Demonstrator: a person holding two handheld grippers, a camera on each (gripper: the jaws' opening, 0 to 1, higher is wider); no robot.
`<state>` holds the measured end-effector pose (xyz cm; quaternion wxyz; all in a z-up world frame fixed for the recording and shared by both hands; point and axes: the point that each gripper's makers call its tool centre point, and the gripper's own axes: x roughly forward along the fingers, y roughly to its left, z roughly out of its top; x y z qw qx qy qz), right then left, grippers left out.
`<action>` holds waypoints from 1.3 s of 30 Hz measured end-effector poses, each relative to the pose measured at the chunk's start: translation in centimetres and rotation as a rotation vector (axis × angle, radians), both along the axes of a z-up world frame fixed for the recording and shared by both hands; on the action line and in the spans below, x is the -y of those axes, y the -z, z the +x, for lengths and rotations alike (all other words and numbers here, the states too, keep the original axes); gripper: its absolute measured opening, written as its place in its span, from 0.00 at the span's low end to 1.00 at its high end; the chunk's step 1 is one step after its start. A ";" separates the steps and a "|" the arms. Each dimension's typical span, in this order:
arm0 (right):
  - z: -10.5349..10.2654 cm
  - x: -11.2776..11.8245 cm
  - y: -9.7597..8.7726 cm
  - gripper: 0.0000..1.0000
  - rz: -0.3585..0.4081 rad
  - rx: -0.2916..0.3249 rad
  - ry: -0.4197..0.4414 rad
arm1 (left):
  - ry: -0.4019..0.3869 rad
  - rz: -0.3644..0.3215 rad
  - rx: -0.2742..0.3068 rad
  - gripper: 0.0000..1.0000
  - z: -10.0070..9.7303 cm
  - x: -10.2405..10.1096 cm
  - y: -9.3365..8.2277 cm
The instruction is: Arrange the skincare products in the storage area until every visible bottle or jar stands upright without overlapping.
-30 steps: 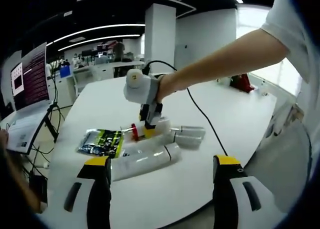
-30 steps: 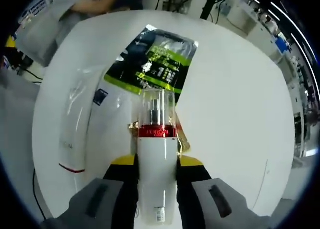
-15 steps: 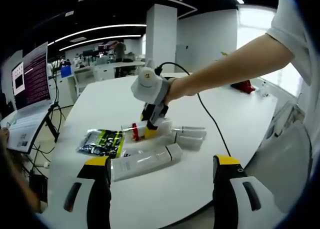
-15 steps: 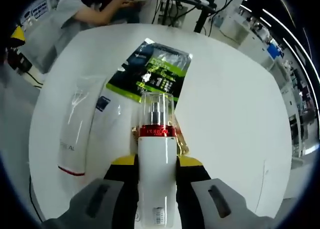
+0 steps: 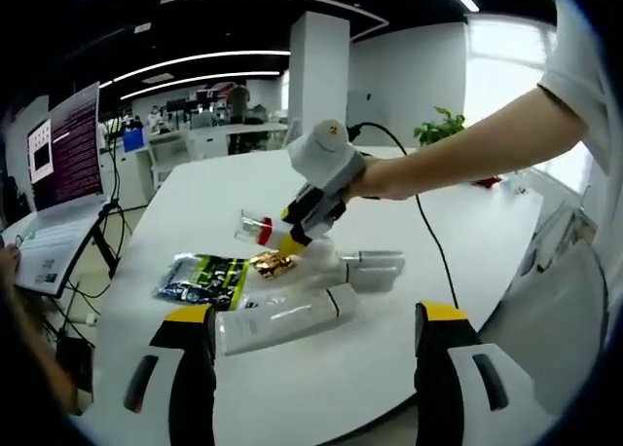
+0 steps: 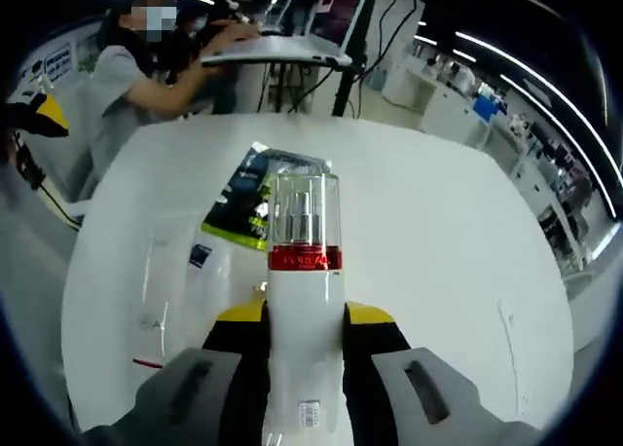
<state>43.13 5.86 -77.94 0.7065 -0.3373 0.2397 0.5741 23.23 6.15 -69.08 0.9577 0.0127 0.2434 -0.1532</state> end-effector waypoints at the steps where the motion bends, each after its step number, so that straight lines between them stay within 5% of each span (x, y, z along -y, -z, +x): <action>1: 0.0 0.2 -0.4 0.26 0.007 -0.001 0.008 | 0.002 0.001 0.000 0.76 0.0 0.0 0.0; 9: -0.7 1.2 -3.4 0.26 0.127 -0.028 0.064 | 0.005 -0.004 0.014 0.76 0.0 0.2 -0.4; 18: -2.9 2.8 -7.4 0.26 0.362 -0.179 0.162 | 0.000 -0.028 0.027 0.76 0.1 0.1 -0.7; 27: -4.4 5.3 -9.2 0.26 0.530 -0.323 0.295 | -0.001 -0.024 0.054 0.76 0.3 -0.1 -1.8; 33: -6.1 7.1 -10.5 0.26 0.630 -0.397 0.321 | 0.034 -0.056 0.085 0.77 0.6 0.4 -4.0; 39: -8.6 8.4 -11.5 0.27 0.672 -0.412 0.288 | 0.159 -0.080 0.163 0.78 0.9 2.8 -7.2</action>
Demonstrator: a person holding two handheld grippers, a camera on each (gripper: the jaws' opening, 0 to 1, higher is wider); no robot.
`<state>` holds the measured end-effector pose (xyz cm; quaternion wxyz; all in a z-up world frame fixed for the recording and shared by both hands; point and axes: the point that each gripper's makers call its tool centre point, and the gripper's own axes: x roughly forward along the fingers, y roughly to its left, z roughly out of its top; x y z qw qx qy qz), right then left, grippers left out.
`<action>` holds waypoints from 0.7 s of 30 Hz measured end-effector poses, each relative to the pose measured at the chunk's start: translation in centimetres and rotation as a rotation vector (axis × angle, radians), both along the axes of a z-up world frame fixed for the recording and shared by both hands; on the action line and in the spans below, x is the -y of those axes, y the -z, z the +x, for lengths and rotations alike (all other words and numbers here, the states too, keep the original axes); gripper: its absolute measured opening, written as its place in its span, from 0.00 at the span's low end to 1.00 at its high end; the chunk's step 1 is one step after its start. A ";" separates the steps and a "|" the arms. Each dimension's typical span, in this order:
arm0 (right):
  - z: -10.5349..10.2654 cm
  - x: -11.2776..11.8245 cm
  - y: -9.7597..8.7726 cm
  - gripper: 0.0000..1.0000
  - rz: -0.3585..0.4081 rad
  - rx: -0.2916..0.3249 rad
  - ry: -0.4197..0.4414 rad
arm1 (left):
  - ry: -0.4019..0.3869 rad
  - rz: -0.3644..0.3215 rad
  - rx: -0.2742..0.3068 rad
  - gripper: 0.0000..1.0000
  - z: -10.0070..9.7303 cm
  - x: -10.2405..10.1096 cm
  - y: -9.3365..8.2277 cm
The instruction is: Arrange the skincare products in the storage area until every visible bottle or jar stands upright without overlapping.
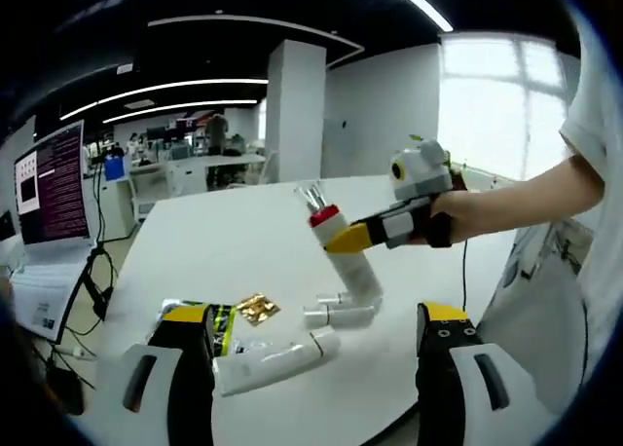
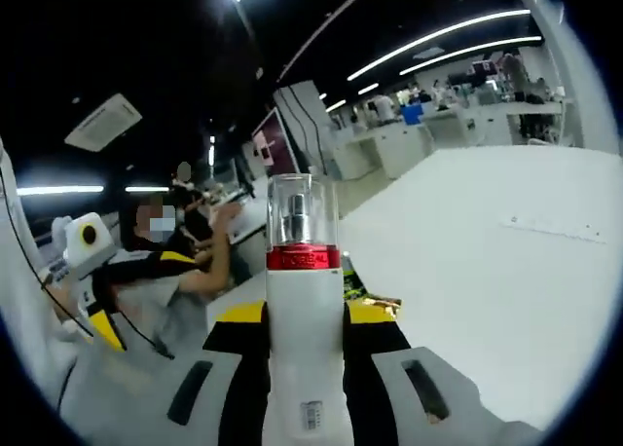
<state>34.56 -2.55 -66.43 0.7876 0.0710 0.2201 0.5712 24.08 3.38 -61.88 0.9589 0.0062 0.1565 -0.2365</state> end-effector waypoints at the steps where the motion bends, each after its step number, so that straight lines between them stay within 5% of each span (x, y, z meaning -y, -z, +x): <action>1: -0.6 0.2 -0.2 0.27 0.018 0.001 -0.007 | 0.029 -0.026 0.008 0.77 -0.1 0.9 -0.7; 5: -2.9 0.8 -0.9 0.27 0.072 0.005 -0.051 | 0.143 -0.078 0.004 0.77 -0.3 3.2 -1.8; 10: -6.6 1.3 -2.5 0.27 0.151 0.004 -0.140 | 0.320 -0.307 -0.045 0.72 -1.3 6.8 -3.5; 15: -9.8 2.0 -4.0 0.27 0.205 0.003 -0.196 | 0.376 -0.334 -0.038 0.53 -0.4 6.9 -4.2; 21: -12.9 2.6 -5.7 0.27 0.270 0.001 -0.235 | 0.496 -0.351 -0.048 0.53 -0.8 8.5 -4.8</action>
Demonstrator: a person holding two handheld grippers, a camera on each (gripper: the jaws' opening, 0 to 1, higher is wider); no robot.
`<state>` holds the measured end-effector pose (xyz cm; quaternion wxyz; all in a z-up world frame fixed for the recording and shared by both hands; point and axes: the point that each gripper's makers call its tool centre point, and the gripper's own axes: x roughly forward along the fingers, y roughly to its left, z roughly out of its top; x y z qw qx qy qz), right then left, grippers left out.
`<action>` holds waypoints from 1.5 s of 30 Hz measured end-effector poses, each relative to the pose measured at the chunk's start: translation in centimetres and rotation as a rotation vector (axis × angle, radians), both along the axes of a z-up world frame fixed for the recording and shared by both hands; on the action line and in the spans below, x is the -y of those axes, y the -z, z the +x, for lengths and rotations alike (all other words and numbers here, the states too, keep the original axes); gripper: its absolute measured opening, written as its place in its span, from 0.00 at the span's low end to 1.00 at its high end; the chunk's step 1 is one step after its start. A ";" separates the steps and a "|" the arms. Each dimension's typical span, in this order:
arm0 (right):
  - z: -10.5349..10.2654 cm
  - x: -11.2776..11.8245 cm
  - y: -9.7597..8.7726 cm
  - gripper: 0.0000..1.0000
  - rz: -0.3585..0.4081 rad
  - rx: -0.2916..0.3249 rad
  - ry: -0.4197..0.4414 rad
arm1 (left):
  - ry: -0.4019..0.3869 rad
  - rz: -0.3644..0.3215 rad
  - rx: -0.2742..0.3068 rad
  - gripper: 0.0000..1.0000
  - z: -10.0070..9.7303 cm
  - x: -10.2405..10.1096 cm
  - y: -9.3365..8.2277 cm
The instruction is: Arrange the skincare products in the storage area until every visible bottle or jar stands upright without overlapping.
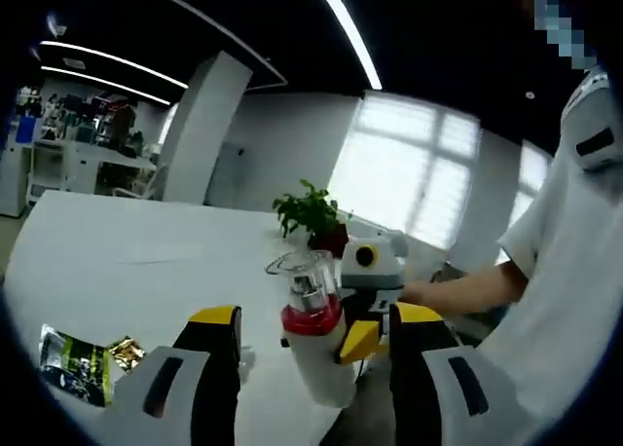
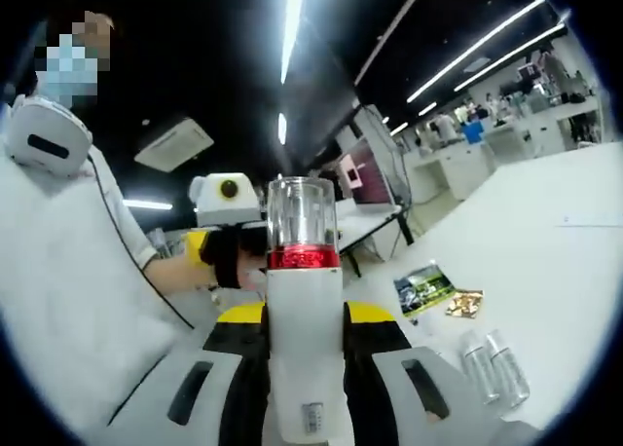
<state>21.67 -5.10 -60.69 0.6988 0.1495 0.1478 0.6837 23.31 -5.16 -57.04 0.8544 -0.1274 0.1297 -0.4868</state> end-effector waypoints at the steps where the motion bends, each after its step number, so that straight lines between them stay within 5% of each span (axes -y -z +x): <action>1: -0.3 0.0 -0.2 0.27 0.005 0.001 -0.002 | 0.025 -0.006 -0.007 0.52 -0.2 0.4 -0.1; 9: -2.0 -0.2 -2.0 0.27 0.077 0.007 -0.042 | 0.117 -0.028 -0.026 0.42 -2.2 3.6 -0.9; 12: -2.0 -0.4 -2.1 0.27 0.089 0.006 -0.053 | 0.121 -0.023 -0.026 0.28 -2.6 4.1 -1.3; 18: -1.9 0.0 -2.2 0.27 0.101 0.001 -0.058 | 0.074 -0.012 0.001 0.26 -2.7 5.1 -1.9; 21: -1.4 0.2 -2.0 0.28 0.081 -0.002 -0.031 | 0.010 0.016 -0.058 0.25 -2.2 5.3 -1.5; 28: 0.8 0.1 -1.4 0.31 -0.114 0.150 0.184 | -0.196 0.233 0.001 0.24 1.2 2.3 -0.4; 30: 1.5 0.3 -1.7 0.31 -0.173 0.235 0.306 | -0.263 0.254 0.011 0.24 2.0 1.5 -0.6; 34: 2.1 0.9 -1.8 0.29 -0.269 0.296 0.458 | -0.387 0.252 0.059 0.25 3.1 1.1 -2.7; 40: 4.0 2.0 -3.1 0.29 -0.253 0.299 0.721 | -0.464 0.338 0.187 0.24 2.7 2.9 -5.0; 45: 3.9 2.8 -2.8 0.29 -0.224 0.242 0.801 | -0.442 0.361 0.188 0.25 3.0 3.7 -4.4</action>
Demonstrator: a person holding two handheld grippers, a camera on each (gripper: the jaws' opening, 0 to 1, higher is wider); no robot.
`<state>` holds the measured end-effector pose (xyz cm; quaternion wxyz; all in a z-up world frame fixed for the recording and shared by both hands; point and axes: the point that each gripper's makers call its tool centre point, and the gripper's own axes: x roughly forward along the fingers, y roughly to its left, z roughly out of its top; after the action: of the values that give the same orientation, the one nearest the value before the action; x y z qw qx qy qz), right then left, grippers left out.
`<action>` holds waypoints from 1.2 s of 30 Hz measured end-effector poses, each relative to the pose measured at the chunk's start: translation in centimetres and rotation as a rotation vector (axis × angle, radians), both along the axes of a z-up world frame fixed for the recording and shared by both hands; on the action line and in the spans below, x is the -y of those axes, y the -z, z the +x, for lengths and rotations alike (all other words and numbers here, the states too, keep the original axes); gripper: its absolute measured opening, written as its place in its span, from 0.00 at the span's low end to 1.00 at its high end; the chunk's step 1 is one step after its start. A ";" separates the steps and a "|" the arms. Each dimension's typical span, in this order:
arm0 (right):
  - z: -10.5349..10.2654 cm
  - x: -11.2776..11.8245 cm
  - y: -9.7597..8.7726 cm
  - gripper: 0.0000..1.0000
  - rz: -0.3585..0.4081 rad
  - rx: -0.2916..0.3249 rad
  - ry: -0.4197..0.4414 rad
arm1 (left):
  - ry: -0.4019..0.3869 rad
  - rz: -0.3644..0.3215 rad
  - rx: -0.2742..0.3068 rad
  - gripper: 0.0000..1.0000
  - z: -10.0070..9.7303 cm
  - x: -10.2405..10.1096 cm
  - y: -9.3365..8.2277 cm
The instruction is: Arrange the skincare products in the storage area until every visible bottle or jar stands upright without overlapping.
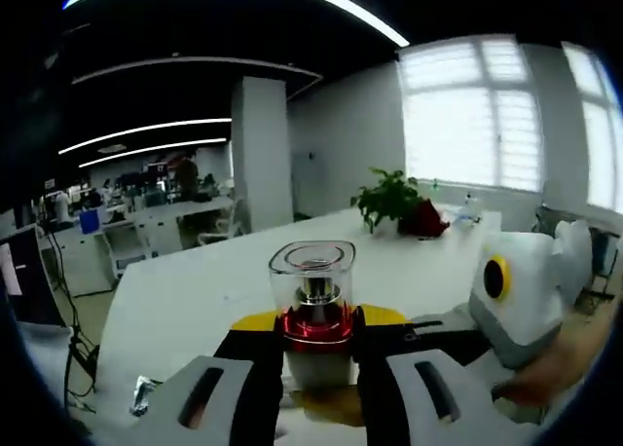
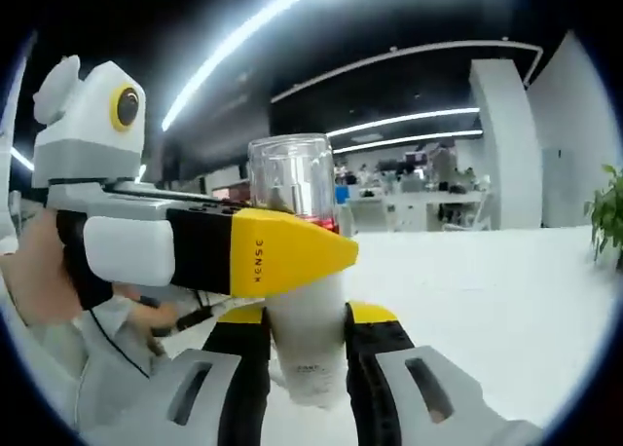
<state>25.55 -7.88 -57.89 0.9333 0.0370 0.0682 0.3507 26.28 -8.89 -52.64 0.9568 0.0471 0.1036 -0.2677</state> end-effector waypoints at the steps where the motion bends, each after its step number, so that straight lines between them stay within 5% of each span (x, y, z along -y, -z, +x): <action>1: 0.1 0.1 0.0 0.30 0.001 0.001 0.019 | -0.005 -0.003 0.002 0.25 -0.3 -0.1 0.0; 6: -0.1 0.2 -0.3 0.28 -0.009 -0.004 0.022 | -0.020 0.017 0.042 0.25 -0.7 0.2 -0.2; 8: -0.6 -0.3 -0.5 0.27 0.133 -0.105 -0.029 | -0.010 0.036 0.057 0.25 -0.7 0.3 -0.5; 10: -0.6 -0.2 -0.3 0.27 0.197 -0.156 -0.045 | 0.013 0.049 0.064 0.25 -0.7 0.6 -0.5; 13: -0.7 0.3 -0.3 0.26 0.223 -0.150 -0.080 | 0.063 -0.056 0.027 0.25 -1.1 1.3 -1.0; 17: -1.3 0.9 -0.6 0.26 0.267 -0.156 -0.140 | 0.137 -0.087 0.015 0.25 -1.6 1.9 -1.2; 20: -2.0 1.4 -1.0 0.26 0.365 -0.186 -0.201 | 0.268 -0.140 -0.021 0.25 -2.2 2.8 -1.8; 29: -6.0 1.0 -2.3 0.26 0.429 -0.138 -0.476 | 0.604 -0.246 -0.198 0.35 -4.3 4.5 -1.3; 34: -7.8 0.7 -3.2 0.26 0.538 -0.150 -0.614 | 0.789 -0.205 -0.255 0.30 -6.3 4.9 -1.2; 36: -7.8 0.8 -3.1 0.26 0.544 -0.147 -0.613 | 0.779 -0.195 -0.233 0.32 -6.1 4.8 -1.2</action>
<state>17.78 -8.69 -54.79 0.7344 0.2852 0.0474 0.6141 20.22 -13.72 -51.40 0.7659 -0.0385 0.1598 -0.6215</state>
